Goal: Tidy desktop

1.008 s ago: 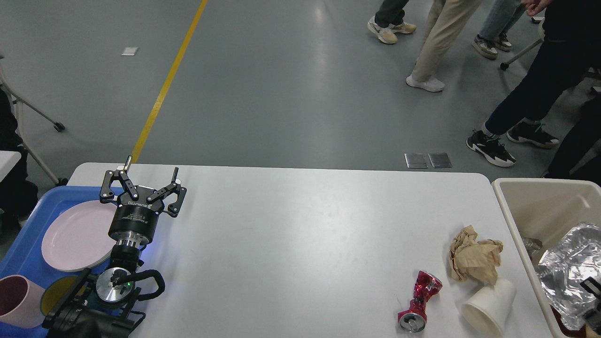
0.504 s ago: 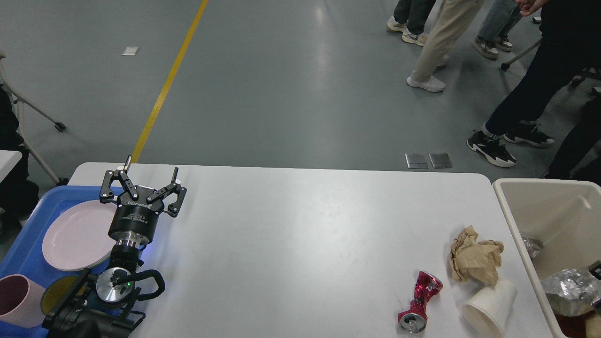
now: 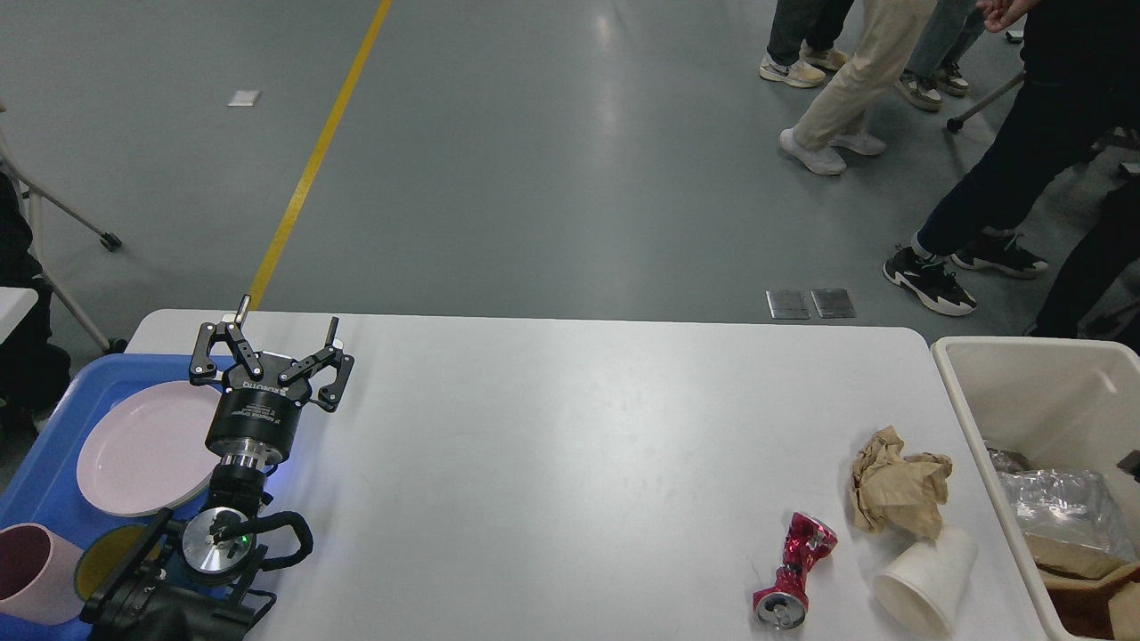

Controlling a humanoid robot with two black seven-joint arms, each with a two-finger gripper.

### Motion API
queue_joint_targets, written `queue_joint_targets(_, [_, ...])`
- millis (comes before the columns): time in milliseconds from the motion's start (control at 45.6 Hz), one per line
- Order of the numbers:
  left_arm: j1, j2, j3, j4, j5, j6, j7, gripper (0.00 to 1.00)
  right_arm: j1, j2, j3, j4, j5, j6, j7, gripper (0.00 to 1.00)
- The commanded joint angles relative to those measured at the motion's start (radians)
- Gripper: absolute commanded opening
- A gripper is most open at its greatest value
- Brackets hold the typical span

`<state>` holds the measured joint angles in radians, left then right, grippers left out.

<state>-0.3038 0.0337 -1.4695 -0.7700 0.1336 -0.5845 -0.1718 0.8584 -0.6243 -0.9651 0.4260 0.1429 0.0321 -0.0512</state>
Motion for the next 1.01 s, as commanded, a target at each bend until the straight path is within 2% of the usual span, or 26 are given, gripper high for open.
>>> queue_joint_targets(0, [0.000,0.000,0.000,0.000,0.000,0.000,0.000,0.97,0.273,-0.035,-0.160,0.238,-0.109,0.075,-0.039,1.00])
queue_joint_targets(88, [0.000,0.000,0.000,0.000,0.000,0.000,0.000,0.97,0.511,-0.023,-0.302,0.443,-0.128,0.155,-0.108,1.00])
queue_joint_targets(175, [0.000,0.000,0.000,0.000,0.000,0.000,0.000,0.97,0.736,0.030,-0.406,0.595,-0.128,0.265,-0.153,1.00])
queue_joint_targets(372, [0.000,0.000,0.000,0.000,-0.002,0.002,0.000,0.97,1.088,0.182,-0.468,0.735,-0.117,0.629,-0.156,1.00])
queue_joint_targets(482, [0.000,0.000,0.000,0.000,-0.002,0.002,0.000,0.97,1.266,0.221,-0.466,0.858,-0.103,0.752,-0.157,1.00])
queue_joint_targets(592, [0.000,0.000,0.000,0.001,-0.002,0.002,-0.002,0.97,1.409,0.259,-0.458,0.979,-0.094,0.796,-0.156,1.00])
queue_joint_targets(833, [0.000,0.000,-0.002,0.001,-0.002,0.002,0.000,0.97,1.620,0.265,-0.443,1.284,-0.088,0.770,-0.148,0.98])
queue_joint_targets(986, [0.000,0.000,0.000,0.001,0.000,0.002,0.000,0.97,1.627,0.264,-0.412,1.306,-0.088,0.726,-0.148,0.98])
